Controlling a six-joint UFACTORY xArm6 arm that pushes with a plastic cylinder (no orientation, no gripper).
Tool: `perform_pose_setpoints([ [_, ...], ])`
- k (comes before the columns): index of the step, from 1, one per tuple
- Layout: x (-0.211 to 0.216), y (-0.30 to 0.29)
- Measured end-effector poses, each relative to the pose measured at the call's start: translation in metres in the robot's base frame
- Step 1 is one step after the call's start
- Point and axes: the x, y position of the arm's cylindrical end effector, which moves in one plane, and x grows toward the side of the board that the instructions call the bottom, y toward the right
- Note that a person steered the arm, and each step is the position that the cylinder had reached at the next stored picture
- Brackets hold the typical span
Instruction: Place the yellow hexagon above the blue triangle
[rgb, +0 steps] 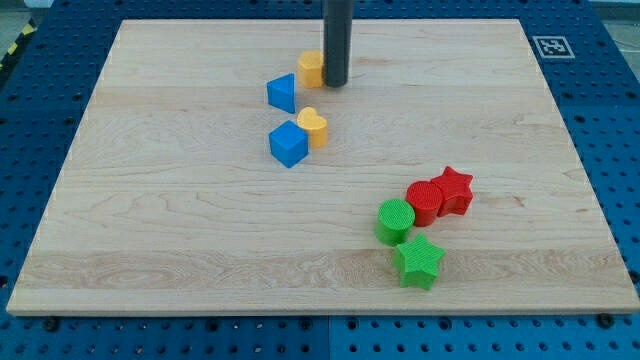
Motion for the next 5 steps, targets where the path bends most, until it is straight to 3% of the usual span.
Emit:
perform_pose_setpoints([
  [1, -0.004, -0.012],
  [3, -0.025, 0.044],
  [5, -0.041, 0.015],
])
